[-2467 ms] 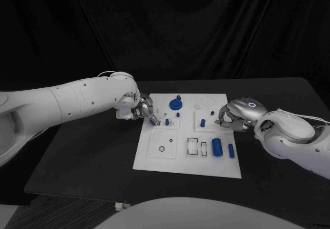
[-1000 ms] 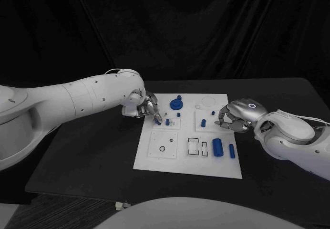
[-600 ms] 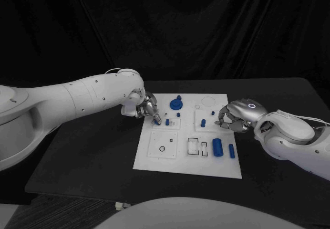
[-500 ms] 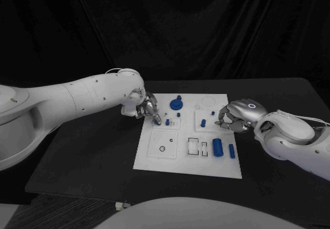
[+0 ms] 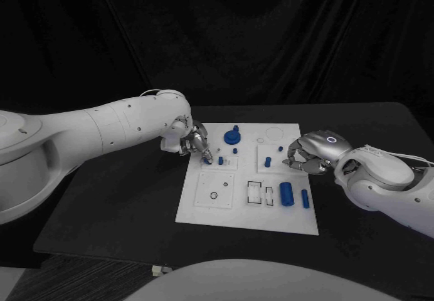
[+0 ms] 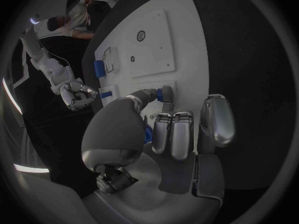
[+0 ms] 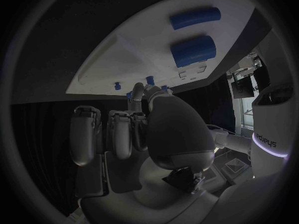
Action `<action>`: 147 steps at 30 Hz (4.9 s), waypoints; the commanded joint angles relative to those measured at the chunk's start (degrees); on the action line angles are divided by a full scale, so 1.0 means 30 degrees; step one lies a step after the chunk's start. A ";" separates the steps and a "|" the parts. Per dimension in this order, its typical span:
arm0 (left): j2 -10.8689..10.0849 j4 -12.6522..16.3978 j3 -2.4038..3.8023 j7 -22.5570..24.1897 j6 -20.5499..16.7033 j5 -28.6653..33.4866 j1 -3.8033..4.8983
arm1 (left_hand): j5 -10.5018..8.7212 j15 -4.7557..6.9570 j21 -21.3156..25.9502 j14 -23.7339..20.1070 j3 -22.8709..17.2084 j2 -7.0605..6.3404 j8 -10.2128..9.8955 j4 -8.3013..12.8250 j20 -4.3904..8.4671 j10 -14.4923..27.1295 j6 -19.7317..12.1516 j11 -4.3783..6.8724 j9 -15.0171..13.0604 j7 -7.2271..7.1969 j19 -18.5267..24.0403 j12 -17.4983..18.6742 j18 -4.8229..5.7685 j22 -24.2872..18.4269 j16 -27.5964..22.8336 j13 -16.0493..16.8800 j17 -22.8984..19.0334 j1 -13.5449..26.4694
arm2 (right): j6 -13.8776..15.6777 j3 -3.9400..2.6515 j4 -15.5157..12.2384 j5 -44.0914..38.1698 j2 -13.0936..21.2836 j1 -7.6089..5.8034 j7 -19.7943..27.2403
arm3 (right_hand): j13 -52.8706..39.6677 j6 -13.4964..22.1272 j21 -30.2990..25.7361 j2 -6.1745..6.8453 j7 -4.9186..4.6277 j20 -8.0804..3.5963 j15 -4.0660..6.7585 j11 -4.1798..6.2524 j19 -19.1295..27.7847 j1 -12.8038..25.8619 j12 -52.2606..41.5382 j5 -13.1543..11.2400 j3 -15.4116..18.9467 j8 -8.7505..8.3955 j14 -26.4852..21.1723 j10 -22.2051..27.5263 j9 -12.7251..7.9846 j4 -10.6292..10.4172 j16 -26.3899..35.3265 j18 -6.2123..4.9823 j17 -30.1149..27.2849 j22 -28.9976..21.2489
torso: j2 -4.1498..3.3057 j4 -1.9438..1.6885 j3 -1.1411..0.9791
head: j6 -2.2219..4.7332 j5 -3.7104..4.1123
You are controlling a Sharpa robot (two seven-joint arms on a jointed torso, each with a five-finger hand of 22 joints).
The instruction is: Assemble the parts on the task board
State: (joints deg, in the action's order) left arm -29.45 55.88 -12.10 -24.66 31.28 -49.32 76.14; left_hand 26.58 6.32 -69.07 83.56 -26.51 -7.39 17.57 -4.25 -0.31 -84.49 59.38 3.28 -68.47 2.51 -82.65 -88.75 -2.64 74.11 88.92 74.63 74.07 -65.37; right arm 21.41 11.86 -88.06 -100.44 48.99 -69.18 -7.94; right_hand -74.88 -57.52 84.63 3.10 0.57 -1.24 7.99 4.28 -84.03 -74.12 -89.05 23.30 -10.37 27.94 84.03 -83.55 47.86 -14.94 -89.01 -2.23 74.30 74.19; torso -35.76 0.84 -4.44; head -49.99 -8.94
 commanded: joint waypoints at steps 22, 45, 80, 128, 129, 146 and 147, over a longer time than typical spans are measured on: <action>-0.0017 -0.0002 -0.0002 -0.0267 -0.0914 -0.0002 -0.0128 | -0.2044 -0.0210 0.0452 0.1941 -0.1366 0.0534 -0.0981 0.0824 -0.0160 -0.1649 -0.0703 -0.0156 0.0551 -0.0404 0.0004 -0.0040 -0.0543 0.3403 -0.0220 0.4911 0.4685 0.0621 | -0.0067 -0.0014 -0.0060 -0.0043 0.0039 0.0064 -0.0345 | -0.5040 0.0142 -0.0327 0.0061 -0.0033 -0.0019 -0.0024 -0.0055 -0.0860 -0.0406 -0.0317 0.0458 -0.0895 -0.0519 0.1767 -0.2149 0.0098 -0.0047 0.0120 0.0181 0.4116 0.4517 | 0.0007 -0.0001 0.0003 | -0.0004 -0.0014; -0.0075 0.0110 -0.0004 -0.0475 -0.0317 -0.0002 -0.0239 | -0.4287 -0.0363 0.0720 0.1916 0.1538 0.0965 -0.1286 -0.0827 -0.0302 -0.1609 -0.0606 -0.0326 0.1108 -0.0230 0.0126 0.0015 -0.0587 0.3342 -0.0252 0.4883 0.4644 0.1747 | -0.0112 -0.0014 0.0007 -0.0043 -0.0009 0.0084 -0.0332 | -0.5040 0.0186 -0.0345 0.0066 -0.0044 -0.0017 -0.0026 -0.0058 -0.0854 -0.0411 -0.0317 0.0458 -0.0930 -0.0566 0.1768 -0.2149 0.0105 -0.0043 0.0118 0.0177 0.4121 0.4512 | 0.0005 0.0000 -0.0002 | -0.0004 -0.0042; -0.0218 0.0296 -0.0004 -0.0108 -0.0682 -0.0001 -0.0272 | -0.5843 -0.0405 0.0743 0.1922 0.3902 0.1257 -0.0819 -0.2408 -0.0362 -0.1615 -0.0540 -0.0371 0.0649 -0.0207 0.0139 -0.0007 -0.0595 0.3341 -0.0210 0.4894 0.4682 0.2569 | -0.0162 -0.0014 0.0060 -0.0043 -0.0007 0.0095 -0.0402 | -0.5040 0.0200 -0.0371 0.0074 -0.0048 -0.0016 -0.0027 -0.0059 -0.0843 -0.0415 -0.0317 0.0457 -0.0943 -0.0584 0.1767 -0.2149 0.0109 -0.0038 0.0121 0.0171 0.4115 0.4503 | 0.0005 -0.0007 -0.0005 | -0.0004 -0.0035; -0.4362 0.5530 -0.0012 1.7207 -1.5004 -0.4879 0.0946 | -0.3944 -0.2144 0.2098 -0.1937 0.4075 0.1169 -0.2654 -0.1050 -0.1326 0.4211 -0.4536 -0.2135 0.4068 0.1717 0.2655 0.5816 -0.0625 0.2902 -0.3489 0.2352 0.1290 -0.6760 | 0.2102 -0.0018 -0.2184 -0.0043 0.1721 0.0044 -0.0056 | -0.5040 0.0220 -0.0329 0.0089 -0.0053 -0.0013 -0.0032 -0.0071 -0.0870 -0.0425 -0.0317 0.0462 -0.0971 -0.0625 0.1770 -0.2149 0.0112 -0.0025 0.0117 0.0183 0.4126 0.4520 | 0.0035 0.0005 -0.0024 | -0.0004 0.0125; -0.4324 0.5535 -0.0013 1.7540 -1.5504 -0.5476 0.0886 | -0.4449 -0.2246 0.2896 -0.2722 0.3491 0.1034 -0.3037 -0.1148 -0.1392 1.0557 -0.4802 -0.2212 0.4673 0.1697 0.3352 1.2304 -0.0735 0.2681 -0.3995 -0.0529 0.0842 -0.7121 | 0.2424 -0.0018 -0.2380 -0.0043 0.1876 0.0023 0.0048 | -0.5040 0.0217 -0.0320 0.0093 -0.0053 -0.0013 -0.0032 -0.0071 -0.0874 -0.0427 -0.0317 0.0463 -0.0970 -0.0623 0.1770 -0.2149 0.0113 -0.0023 0.0117 0.0185 0.4126 0.4523 | 0.0031 0.0015 -0.0017 | -0.0004 0.0137; -0.2633 0.3897 -0.0014 1.5166 -1.6871 -1.4291 -0.0587 | -0.6295 -0.1197 -0.2804 0.1043 0.2742 -0.1077 -0.4640 -0.1905 -0.1167 1.2614 -0.3303 -0.1758 1.5581 0.0594 -0.0311 2.5408 -0.0149 0.3898 -0.1524 -1.7773 0.2459 -0.6532 | 0.4657 -0.0020 -0.4178 -0.0043 0.2987 -0.0335 0.0773 | -0.5040 0.0132 -0.0238 0.0271 -0.0067 -0.0002 -0.0052 -0.0092 -0.0927 -0.0452 -0.0317 0.0790 -0.0976 -0.0643 0.1787 -0.2149 0.0128 -0.0017 0.0086 0.0208 0.4195 0.4554 | -0.0006 0.0017 0.0030 | -0.0004 0.0273; -0.2571 0.3834 -0.0014 1.5007 -1.6859 -1.4495 -0.0646 | -0.6302 -0.1183 -0.2802 0.1041 0.2792 -0.1061 -0.4627 -0.1897 -0.1142 1.2563 -0.3254 -0.1748 1.5640 0.0605 -0.0319 2.5395 -0.0150 0.3899 -0.1532 -1.7837 0.2443 -0.6524 | 0.4658 -0.0020 -0.4186 -0.0043 0.2985 -0.0339 0.0773 | -0.5040 0.0132 -0.0238 0.0271 -0.0067 -0.0002 -0.0052 -0.0092 -0.0927 -0.0452 -0.0317 0.0790 -0.0976 -0.0643 0.1787 -0.2149 0.0128 -0.0017 0.0086 0.0208 0.4195 0.4554 | -0.0010 0.0019 0.0037 | -0.0004 0.0268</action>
State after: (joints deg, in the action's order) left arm -37.43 67.70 -12.17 23.64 -18.12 -83.95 74.45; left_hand 8.17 1.75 -76.75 83.45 -19.69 -10.54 3.99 -9.80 -3.79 -46.59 50.24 -2.56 -22.01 4.41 -83.28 -13.20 -2.64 74.11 83.44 21.48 74.04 -85.59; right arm 32.54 11.83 -100.35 -100.44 57.85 -70.09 -6.28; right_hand -74.88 -57.23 84.63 3.77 0.28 -1.23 7.98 3.99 -84.04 -74.80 -89.05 23.97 -10.92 27.78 84.03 -83.83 48.09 -15.47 -89.01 -2.24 74.30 74.19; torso -35.79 0.88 -4.35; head -49.99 -8.12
